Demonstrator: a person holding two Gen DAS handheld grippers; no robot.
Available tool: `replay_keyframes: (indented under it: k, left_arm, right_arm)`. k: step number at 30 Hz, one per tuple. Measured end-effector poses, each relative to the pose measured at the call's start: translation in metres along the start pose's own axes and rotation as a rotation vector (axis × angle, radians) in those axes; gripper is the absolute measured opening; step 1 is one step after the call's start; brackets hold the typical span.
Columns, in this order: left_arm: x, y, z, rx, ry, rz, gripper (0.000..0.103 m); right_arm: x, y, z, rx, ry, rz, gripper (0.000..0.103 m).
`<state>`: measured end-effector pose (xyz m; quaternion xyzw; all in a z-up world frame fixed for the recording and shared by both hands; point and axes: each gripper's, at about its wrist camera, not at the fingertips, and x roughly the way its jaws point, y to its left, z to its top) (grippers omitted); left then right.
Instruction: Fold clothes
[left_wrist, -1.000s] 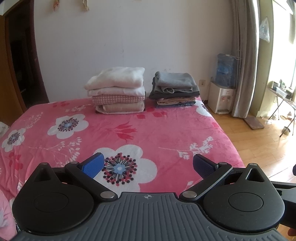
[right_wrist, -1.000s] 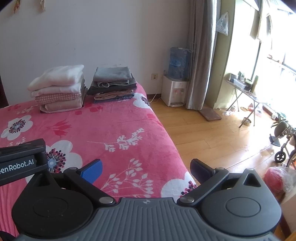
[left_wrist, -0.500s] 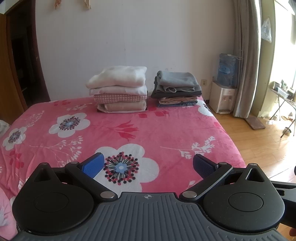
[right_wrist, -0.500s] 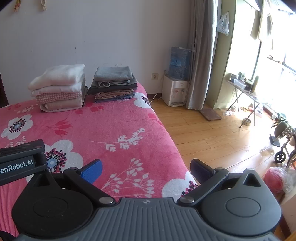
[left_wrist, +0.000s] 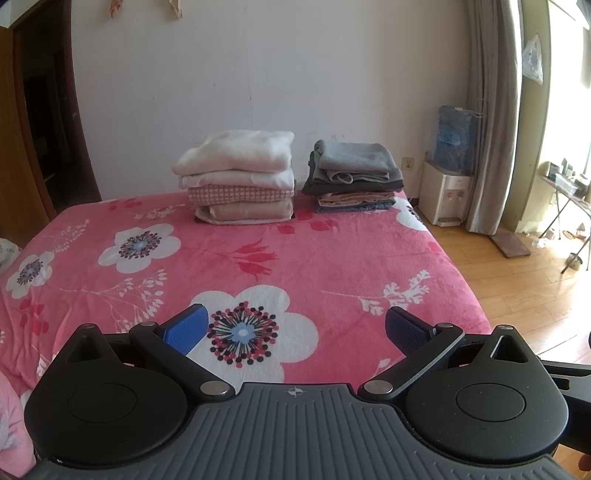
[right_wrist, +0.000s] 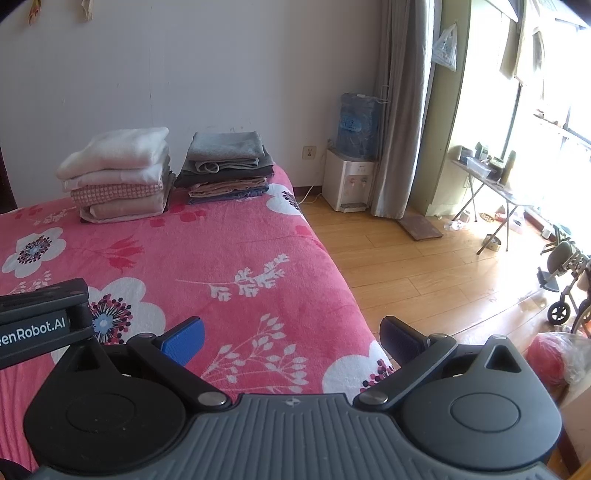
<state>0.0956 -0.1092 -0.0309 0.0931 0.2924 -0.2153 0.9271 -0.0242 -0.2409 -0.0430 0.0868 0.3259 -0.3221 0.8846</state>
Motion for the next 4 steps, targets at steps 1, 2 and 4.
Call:
replay_keyframes:
  k: [1,2,4]
  left_arm:
    - [-0.0006,-0.0004,-0.0005,-0.001,0.000,0.002,0.103]
    - [-0.0008,-0.0005,-0.0007,-0.001,0.000,0.002,0.103]
    - [-0.0002,-0.0004,-0.0004,0.001,0.001,0.001,0.103]
  right_arm:
    - [-0.0001,0.0000,-0.0001,0.000,0.000,0.000,0.103]
    - [-0.0002,0.0001,-0.0003,0.001,0.000,0.000,0.103]
    - [-0.0004,0.0003,-0.0007,0.000,0.001,0.001,0.103]
